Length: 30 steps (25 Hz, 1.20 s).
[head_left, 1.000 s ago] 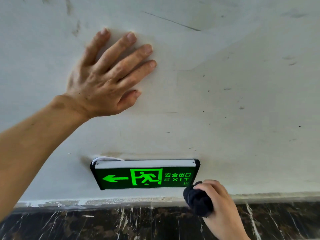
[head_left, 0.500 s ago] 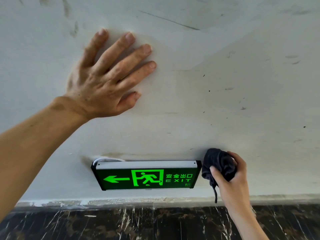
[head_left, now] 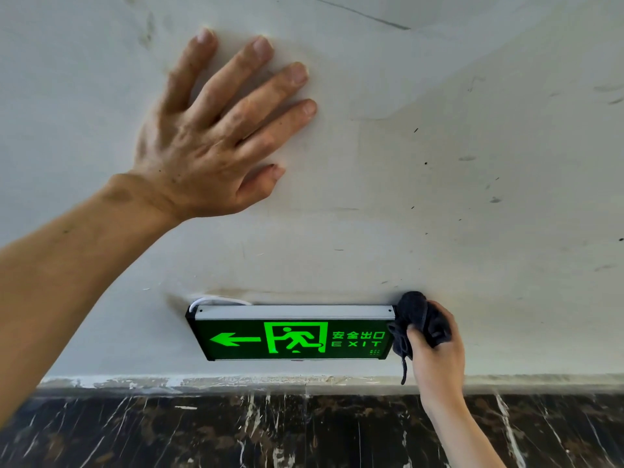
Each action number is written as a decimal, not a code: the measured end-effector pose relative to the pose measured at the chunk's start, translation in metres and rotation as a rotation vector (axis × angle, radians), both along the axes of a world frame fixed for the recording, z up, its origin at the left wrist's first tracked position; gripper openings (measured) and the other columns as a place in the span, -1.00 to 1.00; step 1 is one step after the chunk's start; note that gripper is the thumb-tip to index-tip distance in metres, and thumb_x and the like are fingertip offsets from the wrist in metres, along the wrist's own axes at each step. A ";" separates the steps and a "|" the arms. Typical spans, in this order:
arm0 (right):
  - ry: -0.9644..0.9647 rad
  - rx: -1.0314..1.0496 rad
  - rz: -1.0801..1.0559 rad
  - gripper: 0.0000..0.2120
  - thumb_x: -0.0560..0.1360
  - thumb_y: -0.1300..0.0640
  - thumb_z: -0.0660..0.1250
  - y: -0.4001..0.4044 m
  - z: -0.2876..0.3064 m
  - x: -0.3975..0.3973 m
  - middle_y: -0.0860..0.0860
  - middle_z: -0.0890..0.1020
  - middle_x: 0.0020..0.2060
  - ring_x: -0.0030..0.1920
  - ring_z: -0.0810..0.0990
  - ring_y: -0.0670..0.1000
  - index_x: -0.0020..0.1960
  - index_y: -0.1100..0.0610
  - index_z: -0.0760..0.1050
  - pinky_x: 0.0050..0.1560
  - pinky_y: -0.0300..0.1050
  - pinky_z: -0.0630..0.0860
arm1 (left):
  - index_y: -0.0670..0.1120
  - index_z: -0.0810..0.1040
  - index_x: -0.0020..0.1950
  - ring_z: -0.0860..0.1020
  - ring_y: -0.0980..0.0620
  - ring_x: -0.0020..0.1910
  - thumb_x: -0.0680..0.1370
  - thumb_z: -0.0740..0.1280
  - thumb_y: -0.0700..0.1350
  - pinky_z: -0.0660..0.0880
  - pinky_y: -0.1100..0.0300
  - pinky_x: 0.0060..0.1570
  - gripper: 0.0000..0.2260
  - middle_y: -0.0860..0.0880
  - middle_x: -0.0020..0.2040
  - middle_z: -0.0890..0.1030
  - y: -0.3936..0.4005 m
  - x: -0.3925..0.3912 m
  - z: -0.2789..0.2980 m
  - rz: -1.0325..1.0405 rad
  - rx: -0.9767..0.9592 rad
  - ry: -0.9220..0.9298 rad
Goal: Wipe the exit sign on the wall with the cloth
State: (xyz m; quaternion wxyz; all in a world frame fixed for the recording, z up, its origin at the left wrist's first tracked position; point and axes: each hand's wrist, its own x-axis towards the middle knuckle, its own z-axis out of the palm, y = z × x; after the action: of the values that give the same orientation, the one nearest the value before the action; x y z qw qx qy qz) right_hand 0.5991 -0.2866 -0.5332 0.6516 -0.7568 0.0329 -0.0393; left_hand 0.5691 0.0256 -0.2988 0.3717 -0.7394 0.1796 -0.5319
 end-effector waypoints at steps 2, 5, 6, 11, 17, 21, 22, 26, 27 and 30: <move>0.085 0.091 0.006 -0.67 0.46 0.36 0.28 0.002 -0.003 0.001 0.04 0.61 0.04 0.04 0.58 0.04 0.12 0.01 0.50 0.10 0.00 0.51 | -0.12 0.35 0.51 0.30 -0.28 0.43 0.54 0.29 0.07 0.22 -0.33 0.34 -0.43 -0.14 0.47 0.31 -0.001 0.000 0.000 -0.001 0.000 0.003; 0.193 0.205 0.047 -0.75 0.49 0.39 0.23 0.000 -0.009 0.001 0.08 0.62 -0.08 -0.08 0.60 0.06 0.10 0.17 0.51 -0.15 -0.10 0.53 | -0.12 0.34 0.51 0.30 -0.28 0.44 0.54 0.29 0.07 0.25 -0.35 0.32 -0.43 -0.14 0.48 0.30 -0.001 -0.001 0.000 0.005 -0.001 0.009; 0.211 0.162 0.064 -0.77 0.49 0.39 0.22 -0.001 -0.014 0.000 0.10 0.61 -0.10 -0.09 0.59 0.08 0.09 0.20 0.50 -0.18 -0.12 0.49 | -0.12 0.34 0.51 0.30 -0.28 0.44 0.54 0.29 0.07 0.26 -0.36 0.32 -0.43 -0.14 0.48 0.30 -0.001 -0.001 0.000 0.008 -0.002 0.007; 0.329 -0.151 0.116 -0.75 0.46 0.32 0.23 -0.004 -0.049 -0.006 0.16 0.57 -0.05 -0.11 0.56 0.10 0.13 0.17 0.43 -0.23 -0.07 0.44 | -0.12 0.34 0.51 0.32 -0.29 0.42 0.55 0.28 0.07 0.28 -0.37 0.30 -0.44 -0.14 0.47 0.31 -0.001 -0.002 0.000 0.014 -0.004 0.006; 0.383 -0.276 0.153 -0.74 0.48 0.34 0.25 -0.002 -0.068 -0.007 0.16 0.53 0.01 -0.08 0.51 0.09 0.14 0.15 0.37 -0.05 -0.01 0.43 | -0.12 0.33 0.51 0.33 -0.29 0.42 0.56 0.26 0.07 0.29 -0.37 0.30 -0.45 -0.14 0.47 0.31 -0.002 -0.002 -0.001 0.028 -0.001 0.000; 0.360 -0.334 0.128 -0.78 0.48 0.38 0.22 0.003 -0.073 -0.008 0.16 0.47 0.02 -0.06 0.47 0.13 0.05 0.13 0.36 -0.02 -0.02 0.37 | -0.12 0.33 0.50 0.33 -0.28 0.41 0.55 0.27 0.06 0.29 -0.36 0.30 -0.44 -0.14 0.46 0.31 -0.004 -0.003 0.000 0.033 -0.004 0.001; 0.365 -0.353 0.120 -0.79 0.48 0.39 0.22 0.004 -0.075 -0.009 0.16 0.46 0.02 -0.06 0.46 0.15 0.04 0.15 0.37 -0.02 -0.01 0.38 | -0.12 0.33 0.51 0.34 -0.28 0.41 0.55 0.26 0.07 0.30 -0.36 0.30 -0.44 -0.14 0.46 0.31 -0.004 -0.003 0.000 0.034 -0.003 0.001; 0.480 -0.443 0.162 -0.78 0.42 0.39 0.22 -0.001 -0.083 -0.013 0.19 0.56 -0.06 -0.13 0.55 0.18 -0.01 0.15 0.45 -0.06 0.08 0.52 | -0.11 0.33 0.51 0.33 -0.28 0.41 0.55 0.26 0.07 0.29 -0.36 0.30 -0.44 -0.13 0.46 0.31 -0.003 -0.002 0.002 0.042 0.000 -0.007; 0.552 -0.460 0.169 -0.76 0.40 0.39 0.24 -0.003 -0.087 -0.015 0.18 0.59 -0.11 -0.17 0.56 0.16 -0.01 0.14 0.48 -0.08 0.07 0.53 | -0.11 0.33 0.51 0.33 -0.28 0.41 0.55 0.25 0.08 0.29 -0.36 0.30 -0.44 -0.13 0.46 0.31 -0.003 -0.002 0.002 0.042 -0.002 -0.009; 0.813 -0.255 0.070 -0.74 0.37 0.36 0.33 -0.008 -0.096 -0.021 0.19 0.60 -0.13 -0.10 0.58 0.23 0.05 0.20 0.50 0.08 0.20 0.54 | -0.11 0.33 0.51 0.34 -0.28 0.41 0.55 0.25 0.08 0.29 -0.35 0.30 -0.44 -0.13 0.46 0.31 -0.003 -0.002 0.001 0.044 -0.001 -0.009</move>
State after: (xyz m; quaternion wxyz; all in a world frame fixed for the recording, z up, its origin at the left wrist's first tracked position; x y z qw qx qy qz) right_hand 0.5780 -0.2947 -0.6294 0.4876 -0.7861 0.2563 0.2805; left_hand 0.5667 0.0221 -0.2979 0.3838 -0.7410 0.1614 -0.5268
